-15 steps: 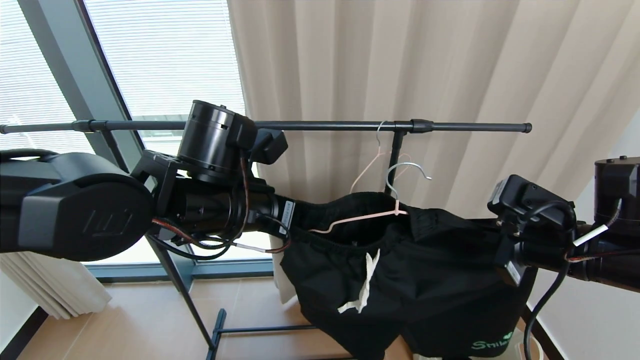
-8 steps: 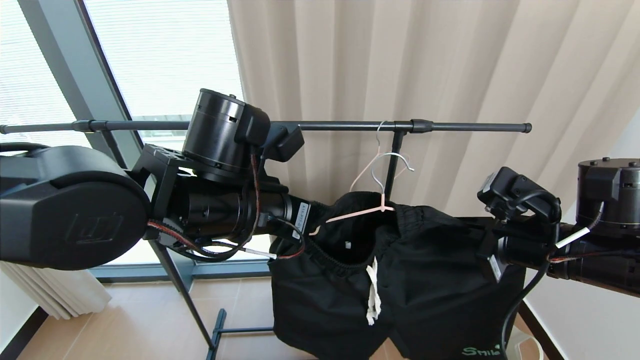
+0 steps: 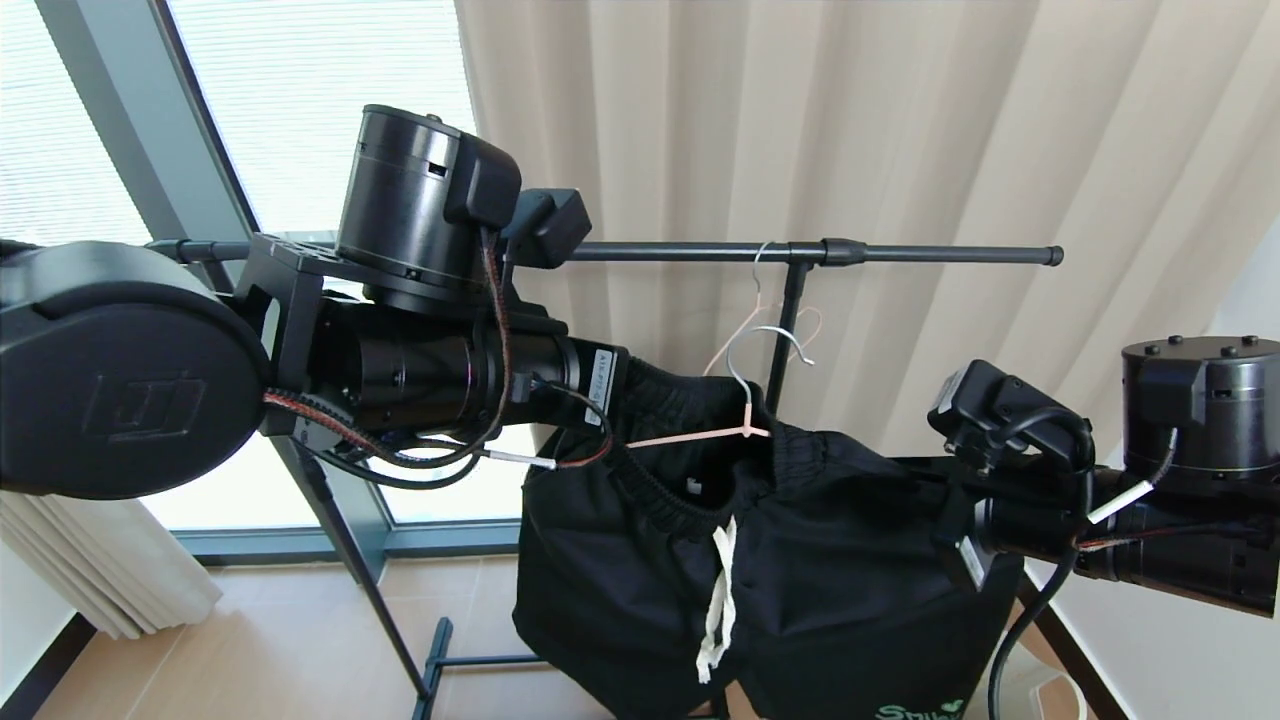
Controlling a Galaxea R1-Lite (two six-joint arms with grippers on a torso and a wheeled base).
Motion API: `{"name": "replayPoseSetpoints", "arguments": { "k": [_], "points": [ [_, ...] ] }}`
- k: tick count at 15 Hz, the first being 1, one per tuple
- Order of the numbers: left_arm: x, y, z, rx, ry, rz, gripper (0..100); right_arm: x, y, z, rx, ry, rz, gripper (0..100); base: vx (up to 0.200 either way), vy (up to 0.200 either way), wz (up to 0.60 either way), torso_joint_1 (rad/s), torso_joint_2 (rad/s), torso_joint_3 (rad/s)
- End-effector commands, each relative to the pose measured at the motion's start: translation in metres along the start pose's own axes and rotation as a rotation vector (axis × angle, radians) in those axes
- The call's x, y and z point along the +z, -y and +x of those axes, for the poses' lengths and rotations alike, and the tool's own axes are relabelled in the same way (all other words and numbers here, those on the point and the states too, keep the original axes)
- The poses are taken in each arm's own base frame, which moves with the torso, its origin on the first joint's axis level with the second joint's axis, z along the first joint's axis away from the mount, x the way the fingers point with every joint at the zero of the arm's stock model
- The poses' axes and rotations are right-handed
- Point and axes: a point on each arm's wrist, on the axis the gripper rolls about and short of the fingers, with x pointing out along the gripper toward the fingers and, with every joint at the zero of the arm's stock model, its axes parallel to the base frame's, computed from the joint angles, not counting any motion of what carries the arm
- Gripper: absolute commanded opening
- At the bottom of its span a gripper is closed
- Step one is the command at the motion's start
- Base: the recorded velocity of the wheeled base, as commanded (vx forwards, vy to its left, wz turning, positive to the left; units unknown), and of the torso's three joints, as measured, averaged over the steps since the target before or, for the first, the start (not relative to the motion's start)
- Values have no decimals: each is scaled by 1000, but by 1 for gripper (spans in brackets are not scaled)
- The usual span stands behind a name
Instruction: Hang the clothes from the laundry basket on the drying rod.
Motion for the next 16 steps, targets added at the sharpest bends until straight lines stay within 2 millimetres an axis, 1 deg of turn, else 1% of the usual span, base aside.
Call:
{"name": "replayPoseSetpoints", "arguments": {
  "k": [1,5,7,8,9,11,13,16],
  "points": [
    [4,0,-3,16,17,-2,0,1,-1,6,11,1,6,0,0,0,0,0,0,0],
    [6,-1,-1,112,39,-3,0,10,-6,13,19,75,117,0,0,0,0,0,0,0],
    [4,5,3,154,41,-1,0,12,-9,19,33,89,137,0,0,0,0,0,0,0],
    [4,5,3,156,41,-1,0,12,-9,19,33,89,138,0,0,0,0,0,0,0],
    [4,15,1,135,47,10,0,16,-13,25,46,101,189,0,0,0,0,0,0,0],
    [1,20,1,123,42,20,0,16,-12,31,33,92,200,0,0,0,0,0,0,0],
    [-3,21,2,122,25,27,0,17,-11,32,31,97,224,0,0,0,0,0,0,0],
    [-13,19,2,130,-7,36,0,24,-8,33,21,145,265,0,0,0,0,0,0,0]
  ]
}}
